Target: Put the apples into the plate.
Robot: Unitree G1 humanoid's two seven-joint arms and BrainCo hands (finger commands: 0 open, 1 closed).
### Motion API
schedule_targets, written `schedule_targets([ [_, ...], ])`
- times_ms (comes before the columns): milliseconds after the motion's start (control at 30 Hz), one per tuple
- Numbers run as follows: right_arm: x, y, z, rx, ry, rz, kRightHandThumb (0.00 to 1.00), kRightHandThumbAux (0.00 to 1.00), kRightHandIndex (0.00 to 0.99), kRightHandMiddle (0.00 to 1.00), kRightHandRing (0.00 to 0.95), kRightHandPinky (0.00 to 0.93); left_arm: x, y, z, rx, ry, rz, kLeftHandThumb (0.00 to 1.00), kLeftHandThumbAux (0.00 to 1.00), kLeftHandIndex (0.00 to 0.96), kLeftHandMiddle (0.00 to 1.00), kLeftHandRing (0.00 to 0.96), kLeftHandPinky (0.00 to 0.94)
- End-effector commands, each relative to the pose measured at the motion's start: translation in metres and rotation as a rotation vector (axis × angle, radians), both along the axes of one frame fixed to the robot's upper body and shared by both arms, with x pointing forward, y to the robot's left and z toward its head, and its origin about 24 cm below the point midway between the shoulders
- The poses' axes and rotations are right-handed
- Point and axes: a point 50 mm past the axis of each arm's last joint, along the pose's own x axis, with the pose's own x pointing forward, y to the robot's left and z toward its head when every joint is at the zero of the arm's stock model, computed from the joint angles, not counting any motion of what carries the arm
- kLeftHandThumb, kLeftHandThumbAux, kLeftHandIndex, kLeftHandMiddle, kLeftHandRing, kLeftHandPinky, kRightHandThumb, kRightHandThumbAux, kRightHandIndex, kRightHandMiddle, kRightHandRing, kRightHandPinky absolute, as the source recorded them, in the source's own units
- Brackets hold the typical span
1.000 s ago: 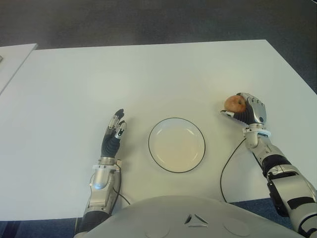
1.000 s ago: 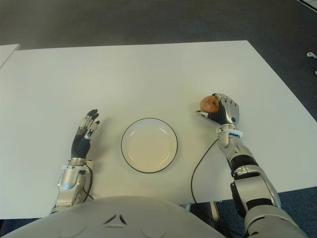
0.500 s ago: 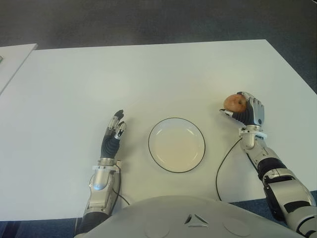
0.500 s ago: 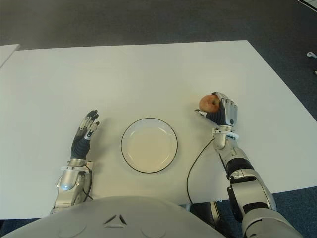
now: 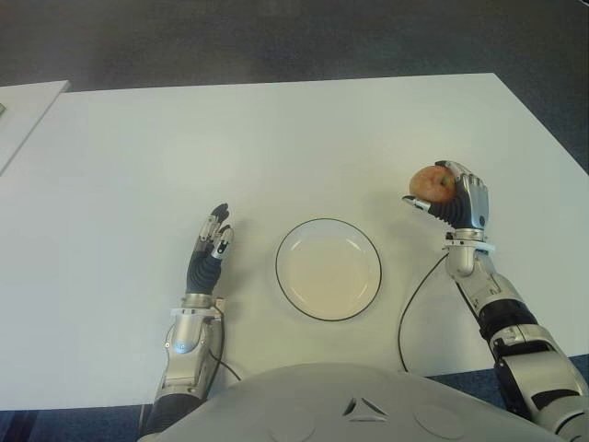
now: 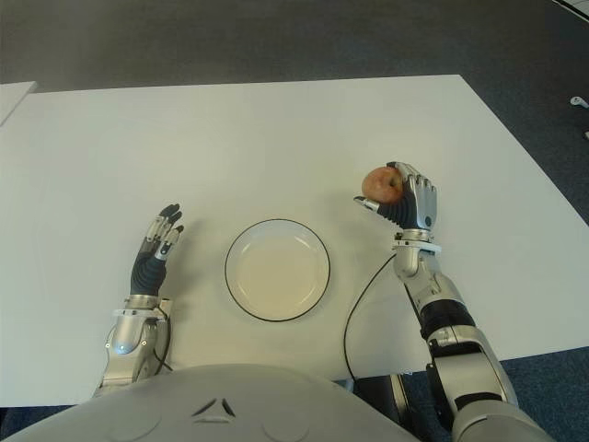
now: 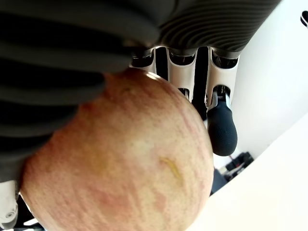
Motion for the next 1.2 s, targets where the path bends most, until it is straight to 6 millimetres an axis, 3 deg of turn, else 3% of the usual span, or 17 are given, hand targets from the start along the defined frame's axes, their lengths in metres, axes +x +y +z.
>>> schedule_targets([
  [33, 0.002, 0.014, 0.025, -0.014, -0.067, 0.057, 0.856, 0.677, 0.397, 0.533, 0.870, 0.850, -0.007, -0.005, -0.010, -0.003, 0.050, -0.006, 0.000, 0.303, 0.000, 0.000, 0.000, 0.000],
  [300, 0.006, 0.050, 0.050, -0.059, -0.148, 0.202, 0.856, 0.677, 0.397, 0.532, 0.875, 0.853, -0.006, -0.007, -0.011, -0.008, 0.049, -0.014, 0.000, 0.305, 0.000, 0.000, 0.000, 0.000],
  [500, 0.003, 0.070, 0.057, -0.051, -0.167, 0.287, 0.855, 0.677, 0.396, 0.529, 0.874, 0.851, -0.004, -0.010, -0.011, -0.003, 0.040, -0.014, 0.000, 0.309, 0.000, 0.000, 0.000, 0.000],
  [633, -0.014, 0.123, 0.052, -0.054, -0.155, 0.465, 0.855, 0.677, 0.396, 0.528, 0.872, 0.850, -0.004, -0.013, -0.010, -0.008, 0.040, -0.024, 0.000, 0.311, 0.000, 0.000, 0.000, 0.000],
  [733, -0.030, 0.150, 0.045, -0.071, -0.107, 0.599, 0.855, 0.676, 0.397, 0.531, 0.867, 0.847, -0.004, -0.016, -0.010, -0.010, 0.043, -0.032, 0.000, 0.310, 0.000, 0.000, 0.000, 0.000],
  [967, -0.046, 0.162, 0.030, -0.113, -0.054, 0.769, 0.854, 0.676, 0.398, 0.534, 0.855, 0.839, -0.002, -0.019, -0.009, -0.014, 0.039, -0.028, 0.000, 0.308, 0.000, 0.000, 0.000, 0.000],
  [1200, -0.050, 0.166, 0.025, -0.168, -0.067, 0.811, 0.854, 0.676, 0.398, 0.533, 0.845, 0.833, -0.002, -0.021, -0.008, -0.005, 0.031, -0.017, 0.000, 0.312, 0.000, 0.000, 0.000, 0.000],
])
